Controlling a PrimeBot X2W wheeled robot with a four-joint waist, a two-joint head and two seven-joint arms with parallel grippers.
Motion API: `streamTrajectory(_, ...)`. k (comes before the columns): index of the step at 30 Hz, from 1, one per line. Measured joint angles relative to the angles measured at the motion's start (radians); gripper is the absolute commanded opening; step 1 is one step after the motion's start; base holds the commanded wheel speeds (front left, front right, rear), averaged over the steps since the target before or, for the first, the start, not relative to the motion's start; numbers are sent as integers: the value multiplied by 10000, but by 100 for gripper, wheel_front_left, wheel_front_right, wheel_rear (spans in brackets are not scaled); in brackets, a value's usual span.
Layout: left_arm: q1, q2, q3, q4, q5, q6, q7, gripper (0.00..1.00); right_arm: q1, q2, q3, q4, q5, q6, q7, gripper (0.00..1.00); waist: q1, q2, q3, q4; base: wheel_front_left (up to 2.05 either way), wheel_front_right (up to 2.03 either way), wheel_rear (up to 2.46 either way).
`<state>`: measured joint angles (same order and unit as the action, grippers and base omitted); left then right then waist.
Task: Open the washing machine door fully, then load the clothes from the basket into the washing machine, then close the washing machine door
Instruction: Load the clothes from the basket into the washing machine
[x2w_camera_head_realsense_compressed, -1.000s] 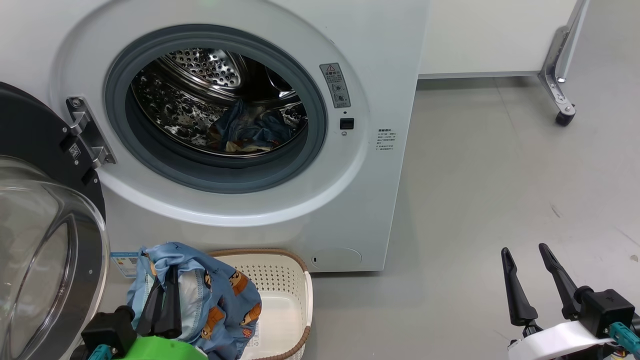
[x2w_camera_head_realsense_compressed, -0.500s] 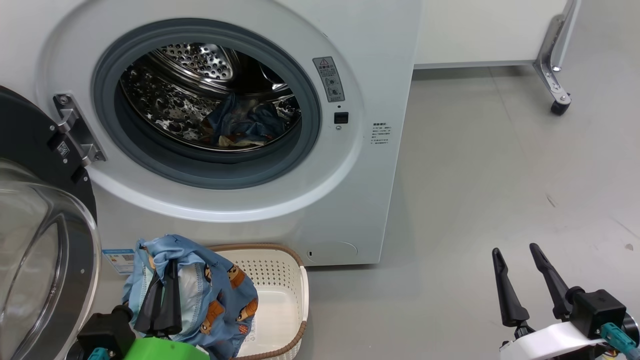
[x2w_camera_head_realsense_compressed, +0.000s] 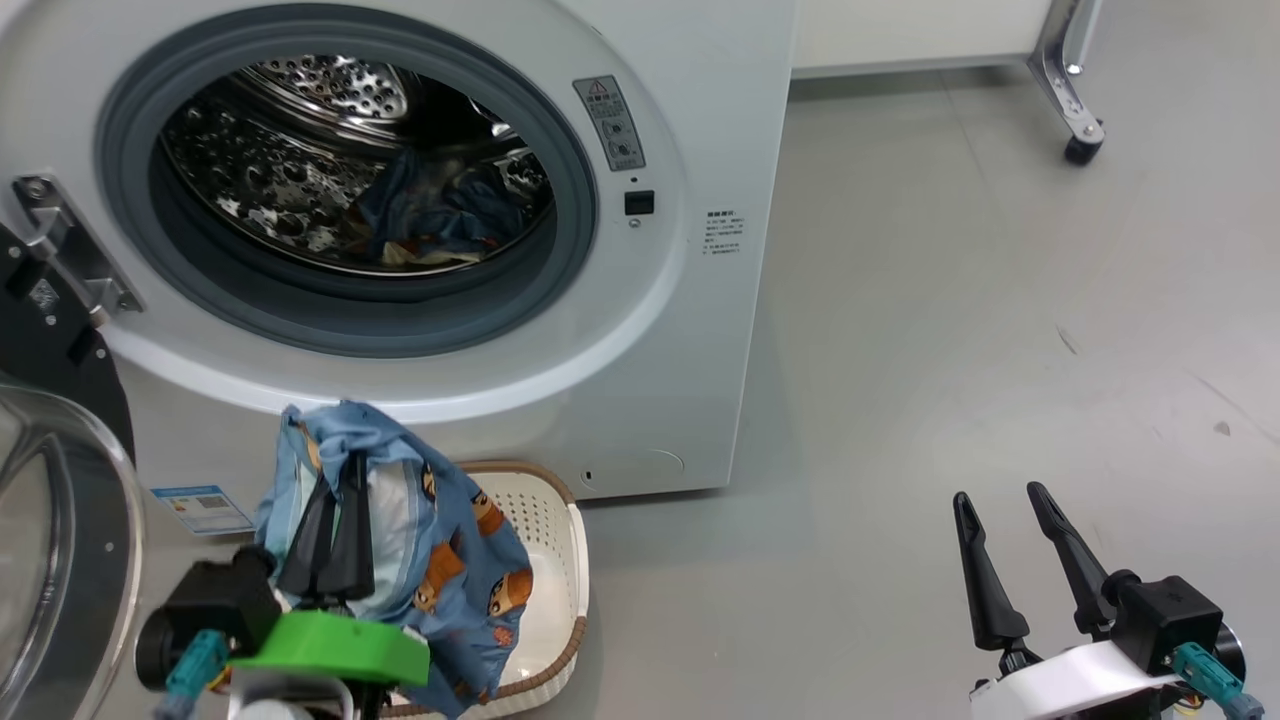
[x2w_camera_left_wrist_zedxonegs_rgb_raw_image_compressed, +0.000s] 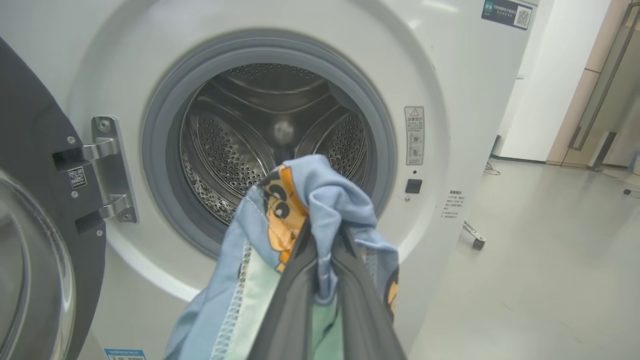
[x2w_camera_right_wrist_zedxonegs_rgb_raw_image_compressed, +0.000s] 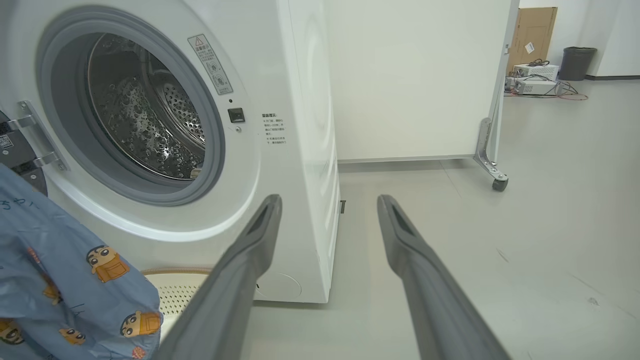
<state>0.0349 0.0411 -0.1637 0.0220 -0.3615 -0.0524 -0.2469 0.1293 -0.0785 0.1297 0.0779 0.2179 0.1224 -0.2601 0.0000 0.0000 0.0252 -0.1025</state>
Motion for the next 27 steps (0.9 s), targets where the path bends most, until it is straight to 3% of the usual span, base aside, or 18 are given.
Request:
streamTrajectory(10, -1680, 257, 669, 537, 17, 330, 458, 0, -595, 140, 263, -61, 15, 0, 0, 100, 0, 0, 859, -540, 0, 0, 0)
streamTrajectory(19, -3373, 863, 1375, 1262, 17, 560, 802, 0, -1042, 184, 533, -48, 44, 0, 0, 100, 1, 0, 1560, -1290, 0, 0, 0)
streamTrajectory(25, -4277, 1415, 1774, 2063, 23, 719, 1129, 0, -1262, 244, 826, -50, 178, 0, 0, 100, 1, 0, 2028, -1809, 0, 0, 0)
streamTrajectory(27, -4777, 1868, 1906, 2414, 240, 796, 1313, 0, -1302, 286, 974, -52, 247, 0, 0, 100, 1, 0, 2314, -2051, 0, 0, 0)
